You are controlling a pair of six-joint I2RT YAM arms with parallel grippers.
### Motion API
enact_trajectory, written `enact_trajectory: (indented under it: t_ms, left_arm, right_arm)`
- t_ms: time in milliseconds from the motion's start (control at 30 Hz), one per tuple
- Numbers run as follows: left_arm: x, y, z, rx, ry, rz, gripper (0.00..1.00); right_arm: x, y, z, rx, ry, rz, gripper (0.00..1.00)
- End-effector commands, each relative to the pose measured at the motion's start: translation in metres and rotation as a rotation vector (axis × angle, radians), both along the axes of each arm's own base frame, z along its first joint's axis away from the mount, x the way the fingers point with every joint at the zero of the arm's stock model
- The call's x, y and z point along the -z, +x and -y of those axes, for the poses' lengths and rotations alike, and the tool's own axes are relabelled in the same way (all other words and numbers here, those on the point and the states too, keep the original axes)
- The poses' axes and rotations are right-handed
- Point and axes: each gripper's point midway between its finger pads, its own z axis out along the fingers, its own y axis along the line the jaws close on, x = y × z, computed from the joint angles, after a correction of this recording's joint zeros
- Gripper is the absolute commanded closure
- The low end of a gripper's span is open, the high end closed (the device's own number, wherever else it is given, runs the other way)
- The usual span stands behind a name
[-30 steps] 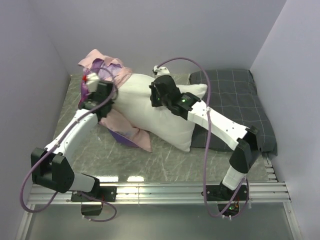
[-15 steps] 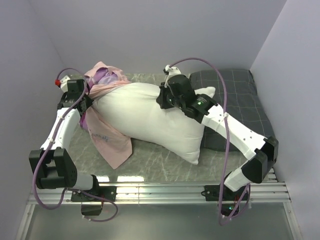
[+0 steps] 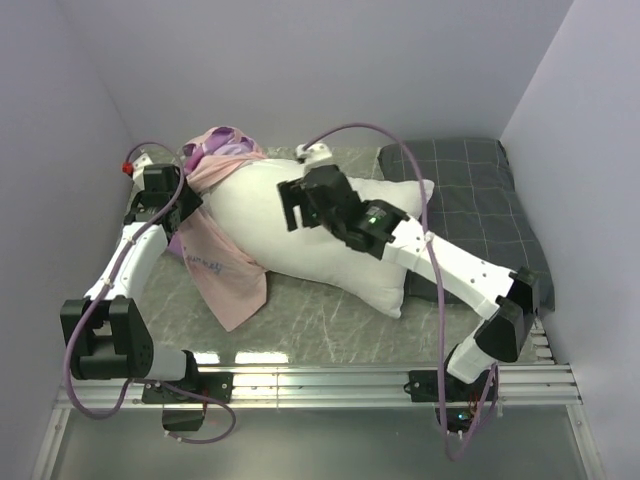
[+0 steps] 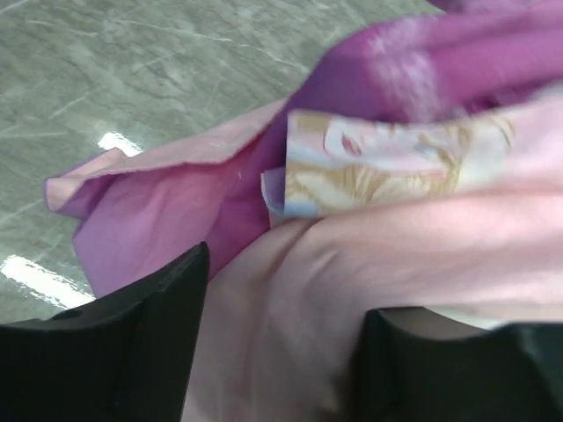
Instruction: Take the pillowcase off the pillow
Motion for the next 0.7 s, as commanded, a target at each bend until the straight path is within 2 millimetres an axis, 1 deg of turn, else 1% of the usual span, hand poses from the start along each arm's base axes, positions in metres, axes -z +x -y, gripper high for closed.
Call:
enact_trajectory:
  t_ms: [0, 33, 67, 100, 133, 167, 200, 233, 267, 333, 367, 400, 433, 467, 500, 533, 567, 600, 633, 667]
  left_arm:
    - [-0.035, 0.003, 0.015, 0.069, -0.001, 0.106, 0.37]
    - [-0.037, 0.003, 0.018, 0.079, 0.002, 0.102, 0.36]
    - [-0.039, 0.002, 0.018, 0.086, 0.01, 0.1, 0.36]
    - [-0.046, 0.004, 0.018, 0.092, 0.01, 0.111, 0.34]
    - [-0.048, 0.003, 0.02, 0.106, 0.01, 0.11, 0.33]
    - [-0.051, 0.004, 0.032, 0.144, 0.014, 0.111, 0.32]
    - [-0.06, 0.005, 0.038, 0.167, 0.016, 0.126, 0.3]
    - [-0.063, 0.004, 0.043, 0.197, 0.02, 0.124, 0.29]
    - [-0.073, 0.004, 0.047, 0.212, 0.028, 0.139, 0.28]
    - [-0.083, 0.001, 0.058, 0.249, 0.04, 0.149, 0.25]
    - [-0.089, -0.002, 0.061, 0.254, 0.047, 0.153, 0.24]
    - [-0.098, -0.006, 0.068, 0.269, 0.052, 0.17, 0.22]
    - [-0.102, -0.009, 0.07, 0.274, 0.057, 0.176, 0.21]
    - [-0.103, -0.014, 0.073, 0.279, 0.062, 0.167, 0.21]
    - [-0.108, -0.02, 0.081, 0.292, 0.065, 0.177, 0.2]
    - [-0.109, -0.025, 0.083, 0.283, 0.063, 0.176, 0.2]
    - [-0.101, -0.03, 0.083, 0.269, 0.072, 0.161, 0.19]
    - [-0.105, -0.038, 0.09, 0.278, 0.07, 0.178, 0.19]
    - [-0.103, -0.043, 0.094, 0.274, 0.054, 0.18, 0.19]
    - [-0.089, -0.048, 0.096, 0.267, 0.053, 0.157, 0.19]
  right_arm:
    - [-0.003, -0.013, -0.041, -0.095, -0.046, 0.065, 0.15]
    - [0.006, -0.016, -0.051, -0.122, -0.074, 0.057, 0.14]
    - [0.027, -0.018, -0.067, -0.149, -0.113, 0.035, 0.12]
    - [0.037, -0.017, -0.073, -0.154, -0.131, 0.029, 0.11]
    - [0.049, -0.015, -0.08, -0.16, -0.143, 0.013, 0.1]
    - [0.074, -0.008, -0.089, -0.156, -0.181, -0.017, 0.09]
    - [0.085, -0.003, -0.091, -0.146, -0.194, -0.037, 0.09]
    - [0.098, 0.001, -0.093, -0.14, -0.213, -0.056, 0.09]
    - [0.118, 0.006, -0.1, -0.147, -0.223, -0.085, 0.09]
    - [0.135, 0.017, -0.099, -0.122, -0.206, -0.129, 0.11]
    - [0.144, 0.02, -0.101, -0.126, -0.192, -0.151, 0.21]
    - [0.147, 0.027, -0.097, -0.11, -0.16, -0.176, 0.3]
    - [0.146, 0.03, -0.099, -0.111, -0.132, -0.182, 0.45]
    - [0.143, 0.03, -0.097, -0.11, -0.112, -0.185, 0.76]
    - [0.139, 0.029, -0.099, -0.12, -0.078, -0.2, 0.86]
    - [0.136, 0.033, -0.095, -0.116, -0.053, -0.207, 0.93]
    - [0.124, 0.033, -0.094, -0.124, -0.006, -0.201, 1.0]
    - [0.118, 0.031, -0.096, -0.142, 0.051, -0.225, 1.0]
    - [0.106, 0.037, -0.09, -0.139, 0.101, -0.218, 1.0]
    - [0.1, 0.038, -0.089, -0.14, 0.128, -0.221, 1.0]
